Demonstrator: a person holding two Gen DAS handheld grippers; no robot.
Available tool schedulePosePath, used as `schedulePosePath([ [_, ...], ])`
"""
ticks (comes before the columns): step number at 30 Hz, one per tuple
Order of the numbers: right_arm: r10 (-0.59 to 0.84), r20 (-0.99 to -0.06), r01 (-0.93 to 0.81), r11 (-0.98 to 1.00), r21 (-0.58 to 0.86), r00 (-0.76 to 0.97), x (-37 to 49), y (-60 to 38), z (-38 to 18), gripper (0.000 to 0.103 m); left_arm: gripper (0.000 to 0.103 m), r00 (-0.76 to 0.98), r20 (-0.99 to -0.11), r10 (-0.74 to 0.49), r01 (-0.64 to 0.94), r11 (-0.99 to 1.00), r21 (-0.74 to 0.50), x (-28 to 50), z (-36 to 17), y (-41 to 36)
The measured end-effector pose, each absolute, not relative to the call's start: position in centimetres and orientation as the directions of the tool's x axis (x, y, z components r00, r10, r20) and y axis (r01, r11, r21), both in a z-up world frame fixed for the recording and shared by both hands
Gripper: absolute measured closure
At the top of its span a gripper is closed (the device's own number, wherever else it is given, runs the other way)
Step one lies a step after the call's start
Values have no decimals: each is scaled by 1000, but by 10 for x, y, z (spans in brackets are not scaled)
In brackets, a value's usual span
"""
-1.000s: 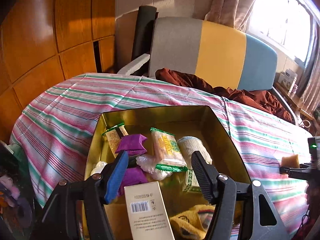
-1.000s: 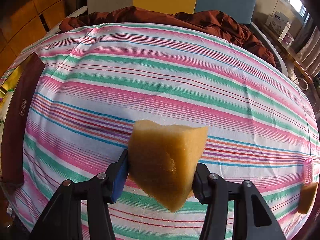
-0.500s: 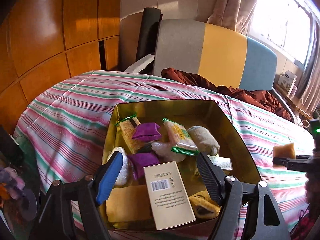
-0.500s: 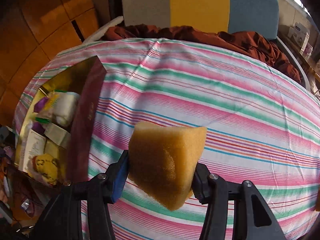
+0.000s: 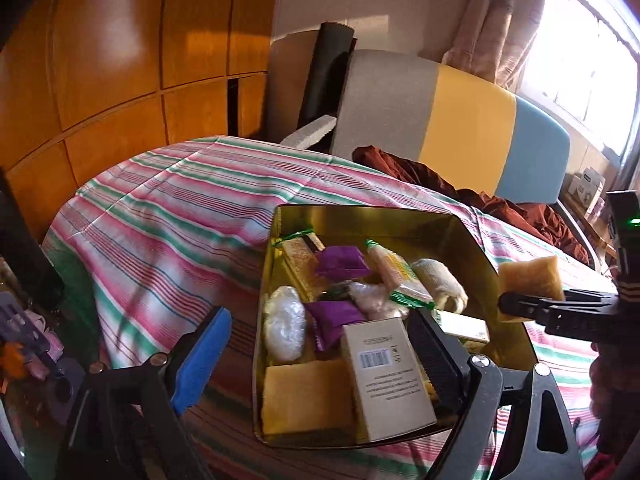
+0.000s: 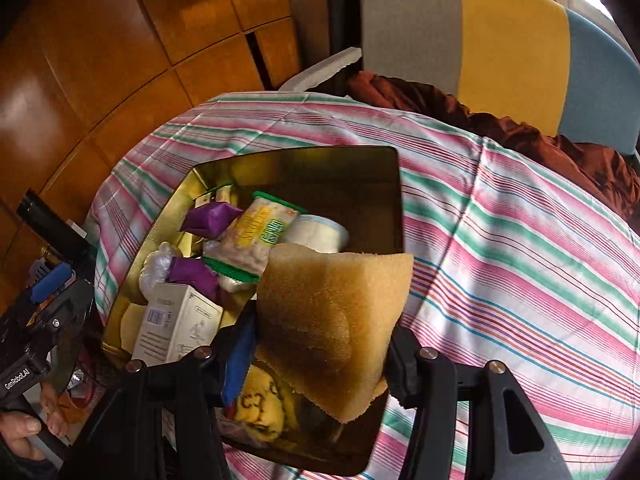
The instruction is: Organize objects
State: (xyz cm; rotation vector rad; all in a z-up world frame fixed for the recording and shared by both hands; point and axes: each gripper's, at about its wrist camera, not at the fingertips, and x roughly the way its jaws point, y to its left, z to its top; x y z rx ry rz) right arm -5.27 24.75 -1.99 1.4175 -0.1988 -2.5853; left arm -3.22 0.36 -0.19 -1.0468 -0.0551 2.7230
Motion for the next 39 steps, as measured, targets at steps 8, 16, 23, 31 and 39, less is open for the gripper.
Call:
schedulePosePath([
  [8,-290,-845,184,-956,231,-448,-69,203,-44,42,5,-730,-660,178,-128,-984,-124,-34,-4,-23],
  [16,-324,-834,189,-945,266,-447,-57,202,-46,17,0,-737,-657,159,-116,-987,-108,-35,-4,-23],
  [23,-265,-815,152,-964,217,-516,-40,203,-35,17,0,-751,-645,143,-126,-989,-73,-26,4,-11],
  [31,-147,-782,46,-988,150,-606,-11,213,-20,17,0,-778,-617,117,-112,-993,-48,-12,16,0],
  [39,14,-711,-99,-992,78,-703,23,229,0,17,0,-781,-613,117,-101,-993,-60,0,21,10],
])
